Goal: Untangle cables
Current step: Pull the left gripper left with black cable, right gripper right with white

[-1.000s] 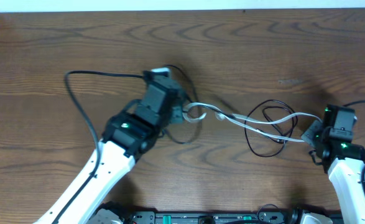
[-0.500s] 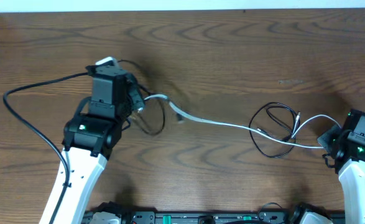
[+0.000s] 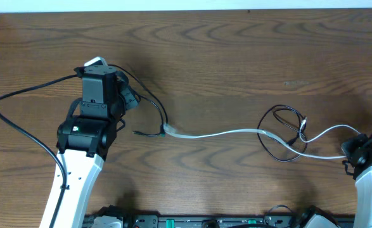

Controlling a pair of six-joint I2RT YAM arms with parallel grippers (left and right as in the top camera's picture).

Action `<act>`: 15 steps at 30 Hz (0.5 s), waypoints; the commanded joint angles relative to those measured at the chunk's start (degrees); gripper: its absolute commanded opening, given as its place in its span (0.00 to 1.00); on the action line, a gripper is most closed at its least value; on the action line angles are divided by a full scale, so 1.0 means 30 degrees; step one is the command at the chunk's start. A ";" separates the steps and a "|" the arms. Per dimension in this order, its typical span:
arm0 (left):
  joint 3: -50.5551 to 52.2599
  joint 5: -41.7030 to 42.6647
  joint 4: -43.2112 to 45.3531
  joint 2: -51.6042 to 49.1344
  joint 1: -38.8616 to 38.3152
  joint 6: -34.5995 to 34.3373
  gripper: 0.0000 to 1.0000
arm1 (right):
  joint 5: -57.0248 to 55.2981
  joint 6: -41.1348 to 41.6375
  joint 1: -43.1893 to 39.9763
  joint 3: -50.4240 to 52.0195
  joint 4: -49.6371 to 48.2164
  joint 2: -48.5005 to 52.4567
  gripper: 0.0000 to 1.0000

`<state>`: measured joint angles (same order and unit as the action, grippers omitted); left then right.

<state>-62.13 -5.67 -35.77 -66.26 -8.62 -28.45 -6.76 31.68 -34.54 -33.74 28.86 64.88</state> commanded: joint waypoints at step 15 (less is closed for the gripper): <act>-0.0073 0.5253 -0.0648 -0.1617 -0.0860 0.0430 0.07 | 1.7114 -0.2288 -0.0168 -0.0066 -1.0921 0.1370 0.01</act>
<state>-62.15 5.85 -36.60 -68.23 -9.45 -28.42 21.28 29.32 -37.08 -33.47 4.19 69.08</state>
